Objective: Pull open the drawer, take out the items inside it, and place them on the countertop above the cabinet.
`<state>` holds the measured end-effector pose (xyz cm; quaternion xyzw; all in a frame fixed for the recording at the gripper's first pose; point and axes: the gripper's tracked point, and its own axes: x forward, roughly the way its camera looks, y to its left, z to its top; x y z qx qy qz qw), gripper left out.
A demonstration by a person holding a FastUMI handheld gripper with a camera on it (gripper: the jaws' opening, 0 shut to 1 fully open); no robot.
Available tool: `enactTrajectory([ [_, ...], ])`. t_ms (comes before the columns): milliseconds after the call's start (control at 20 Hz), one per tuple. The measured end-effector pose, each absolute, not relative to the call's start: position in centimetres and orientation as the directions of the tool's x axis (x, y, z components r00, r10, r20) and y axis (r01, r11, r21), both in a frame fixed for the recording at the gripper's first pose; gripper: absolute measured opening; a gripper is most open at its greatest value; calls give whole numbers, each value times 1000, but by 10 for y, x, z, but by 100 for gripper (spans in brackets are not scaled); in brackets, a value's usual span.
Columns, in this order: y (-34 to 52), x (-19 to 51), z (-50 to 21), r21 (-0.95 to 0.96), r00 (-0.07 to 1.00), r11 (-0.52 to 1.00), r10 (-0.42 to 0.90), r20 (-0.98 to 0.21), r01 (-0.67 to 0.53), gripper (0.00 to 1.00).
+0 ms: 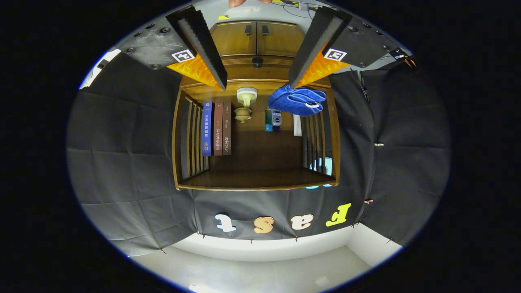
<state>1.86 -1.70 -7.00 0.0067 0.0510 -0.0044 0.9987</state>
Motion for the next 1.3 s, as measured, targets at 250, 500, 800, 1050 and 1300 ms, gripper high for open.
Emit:
enactTrajectory([
  [250, -15, 20, -73, 17, 994, 1000, -1, -109, 3, 99],
  [500, -20, 21, -70, 12, 995, 1000, -10, -100, 12, 99],
  [800, -17, 21, -70, 1, 995, 1000, -6, -98, 6, 99],
  [1050, -18, 20, -72, 6, 995, 1000, -11, -102, 12, 99],
  [1300, -16, 20, -77, 7, 994, 1000, -9, -108, 10, 99],
])
